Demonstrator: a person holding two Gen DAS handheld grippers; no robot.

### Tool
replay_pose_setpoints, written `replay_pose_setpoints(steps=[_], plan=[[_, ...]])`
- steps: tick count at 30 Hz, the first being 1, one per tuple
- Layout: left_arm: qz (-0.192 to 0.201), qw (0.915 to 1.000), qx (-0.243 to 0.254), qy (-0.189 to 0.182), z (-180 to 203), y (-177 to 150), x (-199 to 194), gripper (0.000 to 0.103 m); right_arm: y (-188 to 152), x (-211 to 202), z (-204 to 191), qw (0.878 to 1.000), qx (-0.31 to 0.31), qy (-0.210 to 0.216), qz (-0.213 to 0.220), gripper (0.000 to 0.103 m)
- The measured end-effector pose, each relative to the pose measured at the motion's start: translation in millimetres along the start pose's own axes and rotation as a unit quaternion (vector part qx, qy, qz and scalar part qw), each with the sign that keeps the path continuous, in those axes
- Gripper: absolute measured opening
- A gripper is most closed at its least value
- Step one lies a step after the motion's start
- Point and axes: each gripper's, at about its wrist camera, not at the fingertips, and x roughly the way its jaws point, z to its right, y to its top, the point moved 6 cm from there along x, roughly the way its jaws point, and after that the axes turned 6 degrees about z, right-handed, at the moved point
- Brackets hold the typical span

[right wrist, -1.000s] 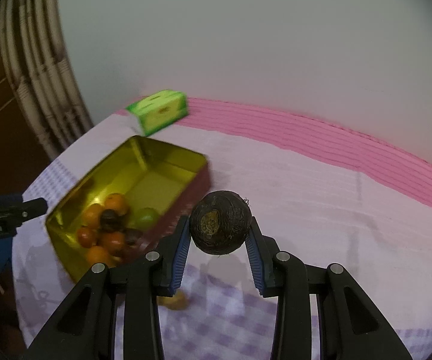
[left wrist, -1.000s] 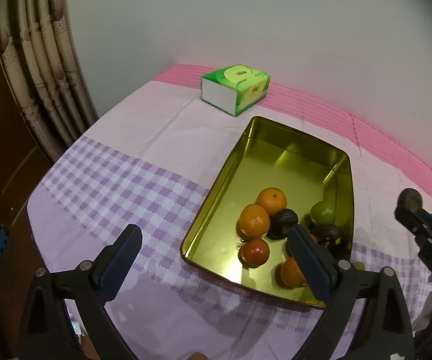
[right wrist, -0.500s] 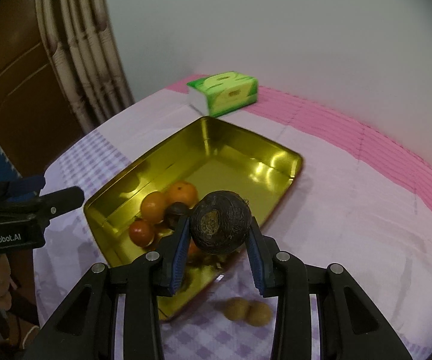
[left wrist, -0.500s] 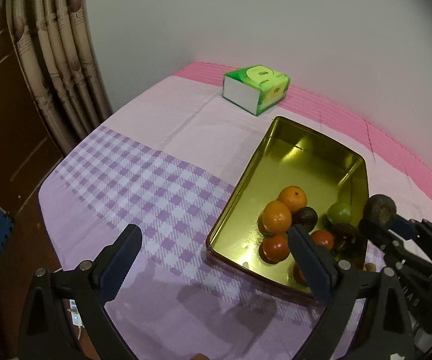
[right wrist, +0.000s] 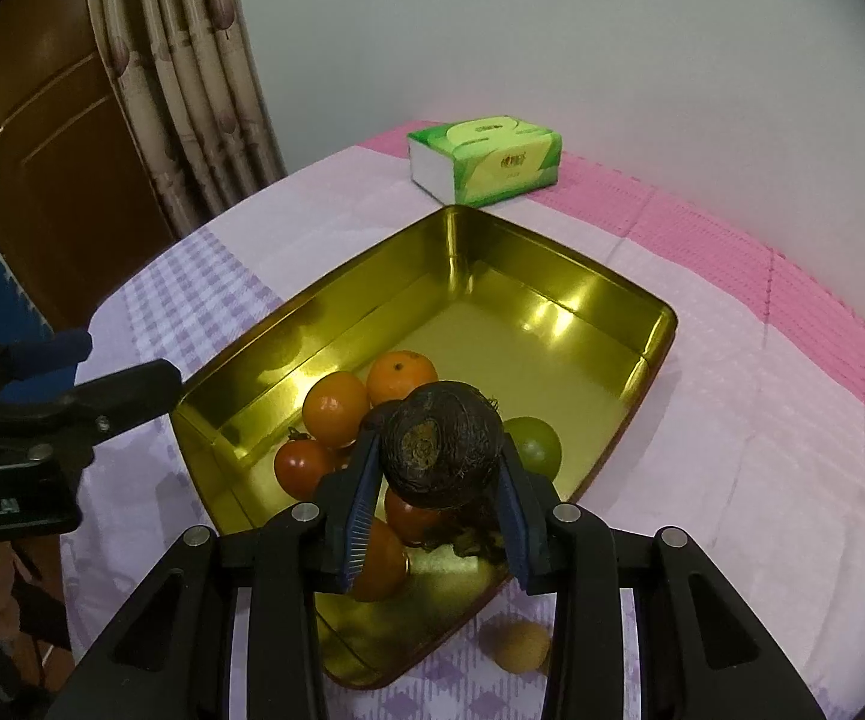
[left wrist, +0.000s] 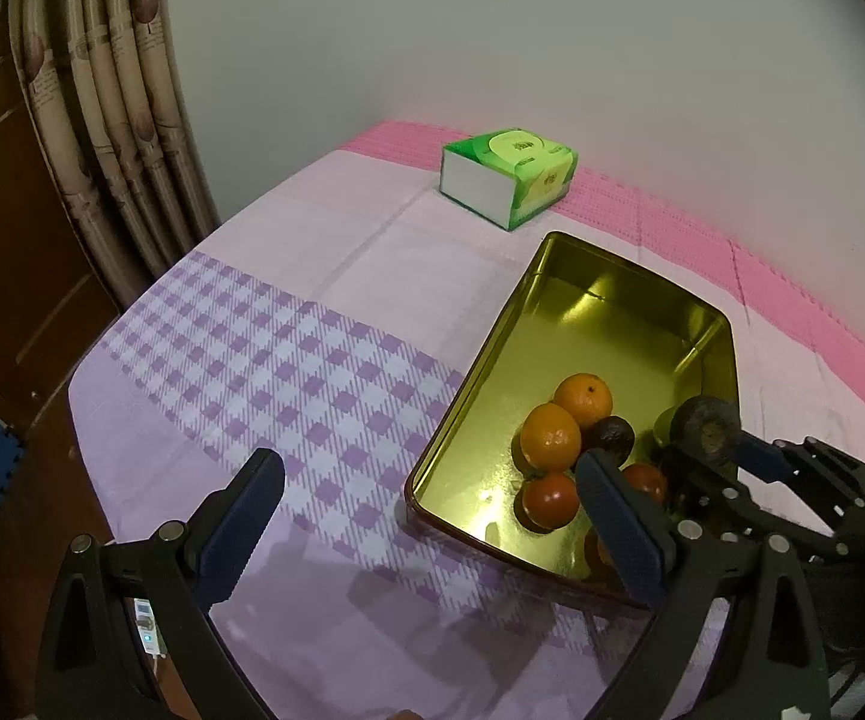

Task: Organize fruits
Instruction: 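Lower dark brown fruit into the tray and open right tool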

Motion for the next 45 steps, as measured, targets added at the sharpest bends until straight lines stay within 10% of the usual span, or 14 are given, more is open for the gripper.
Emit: replay_pose_setpoints(steps=[45], plan=[[-0.011,0.9999,0.003,-0.001,4,-4,5,0.097,8,-11,-2,1.0,0.016,0.015,0.015,0.038]])
